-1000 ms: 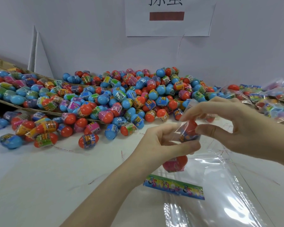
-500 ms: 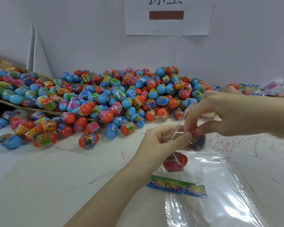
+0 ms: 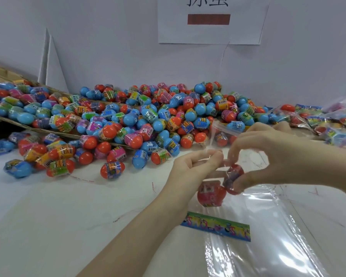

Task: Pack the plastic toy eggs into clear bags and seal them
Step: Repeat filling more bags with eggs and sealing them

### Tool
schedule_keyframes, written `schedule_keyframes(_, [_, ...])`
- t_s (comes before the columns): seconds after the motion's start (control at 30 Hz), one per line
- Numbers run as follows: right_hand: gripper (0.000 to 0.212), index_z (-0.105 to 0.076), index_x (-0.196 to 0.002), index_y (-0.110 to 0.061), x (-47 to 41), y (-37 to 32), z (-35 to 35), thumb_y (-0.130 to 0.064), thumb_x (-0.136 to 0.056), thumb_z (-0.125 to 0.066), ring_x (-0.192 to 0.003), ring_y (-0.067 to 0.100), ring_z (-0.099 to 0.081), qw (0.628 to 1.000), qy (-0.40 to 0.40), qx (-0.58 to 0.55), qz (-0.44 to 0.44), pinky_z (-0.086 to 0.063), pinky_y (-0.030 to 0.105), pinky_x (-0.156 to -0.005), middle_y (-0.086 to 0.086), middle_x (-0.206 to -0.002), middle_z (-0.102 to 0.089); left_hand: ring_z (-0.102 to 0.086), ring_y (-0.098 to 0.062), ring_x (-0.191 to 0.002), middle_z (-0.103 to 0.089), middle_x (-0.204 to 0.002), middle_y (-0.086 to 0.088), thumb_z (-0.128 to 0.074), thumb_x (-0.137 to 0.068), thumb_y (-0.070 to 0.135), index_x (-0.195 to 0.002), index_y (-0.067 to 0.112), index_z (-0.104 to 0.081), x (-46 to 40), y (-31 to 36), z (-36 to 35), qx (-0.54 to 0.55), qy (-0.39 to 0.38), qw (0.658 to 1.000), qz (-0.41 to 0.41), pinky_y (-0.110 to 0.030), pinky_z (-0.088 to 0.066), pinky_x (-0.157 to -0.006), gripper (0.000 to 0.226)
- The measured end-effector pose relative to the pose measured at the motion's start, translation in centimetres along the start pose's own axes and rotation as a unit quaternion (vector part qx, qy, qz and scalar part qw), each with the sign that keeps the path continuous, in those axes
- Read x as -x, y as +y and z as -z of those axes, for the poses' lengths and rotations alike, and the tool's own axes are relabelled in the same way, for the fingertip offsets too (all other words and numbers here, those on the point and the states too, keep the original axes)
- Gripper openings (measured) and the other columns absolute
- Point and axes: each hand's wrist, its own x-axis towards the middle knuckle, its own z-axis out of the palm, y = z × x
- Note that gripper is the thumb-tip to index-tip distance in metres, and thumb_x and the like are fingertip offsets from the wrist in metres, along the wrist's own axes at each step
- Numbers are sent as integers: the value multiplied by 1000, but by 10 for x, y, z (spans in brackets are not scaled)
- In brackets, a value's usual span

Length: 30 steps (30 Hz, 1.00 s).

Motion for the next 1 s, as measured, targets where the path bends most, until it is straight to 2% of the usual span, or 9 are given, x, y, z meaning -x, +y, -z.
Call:
schedule_keyframes(0.07, [52,-46,-75,-48,-3,0,-4,-79,-34,-38,-103,4,-26,1000,-4,20,-6,-18,28,-79,-22,-104,-44,-71,-10,-81,-74,-92,4,-61,-82,29,-109,16,-63,0,1,1,-10,-11,1000,0,-16,-54,-72,30])
schedule_keyframes(0.17, [32,-52,-74,-47,-3,1,-6,-69,-51,-56,-92,-9,-24,1000,-4,-3,-13,-13,29,-68,-19,-101,-43,-70,-10,-85,-73,-96,2,-70,-72,30,-112,18,-61,-1,3,6,-21,-65,997,23,-19,-55,-74,42])
schedule_keyframes(0.23, [24,-55,-74,-45,-2,2,-9,-62,-59,-61,-94,-6,-27,1000,-8,-2,-18,-14,29,-69,-20,-99,-43,-68,-11,-93,-69,-107,1,-80,-67,17,-120,21,-55,-2,3,13,-72,-113,990,42,-23,-54,-83,59])
schedule_keyframes(0.37, [32,-53,-69,-45,1,0,-5,-69,-47,-51,-103,8,-33,999,-6,-30,-28,-19,29,-83,-19,-99,-45,-64,-9,-99,-64,-114,1,-81,-63,1,-123,34,-48,-2,6,22,-173,-176,968,52,-25,-52,-88,76])
schedule_keyframes(0.5, [44,-51,-66,-49,7,4,2,-75,-35,-33,-94,-2,-24,1000,13,-1,-22,-12,28,-69,-26,-96,-40,-65,2,-74,-65,-90,9,-84,-63,9,-101,36,-56,-2,7,22,-228,-144,962,39,-13,-51,-70,55])
schedule_keyframes(0.63, [24,-52,-70,-49,9,6,2,-68,-57,-47,-97,-26,-13,1000,9,10,0,-12,25,-70,-32,-91,-47,-62,-3,-70,-67,-81,6,-79,-69,7,-87,23,-65,0,7,18,-230,-165,958,45,-16,-51,-70,28])
schedule_keyframes(0.8, [45,-56,-78,-53,9,15,2,-77,-48,-33,-100,-16,-26,999,23,-8,42,-16,20,-77,-49,-100,-41,-57,-4,-71,-59,-81,8,-73,-69,-6,-82,24,-52,-2,2,12,-178,-111,977,33,-15,-46,-66,38])
schedule_keyframes(0.93, [54,-54,-88,-54,8,21,-2,-78,-40,-51,-106,-20,-21,999,19,-17,36,-15,26,-78,-46,-101,-41,-63,-7,-70,-64,-82,2,-74,-67,-10,-91,21,-55,-1,4,13,-121,-103,987,19,-18,-52,-69,44])
schedule_keyframes(1.0, [46,-53,-87,-54,7,21,-5,-71,-46,-58,-107,-20,-19,998,36,-2,42,-13,24,-75,-45,-101,-43,-66,-6,-66,-67,-77,4,-75,-63,-12,-93,21,-57,-1,4,14,-96,-97,991,8,-17,-53,-66,49])
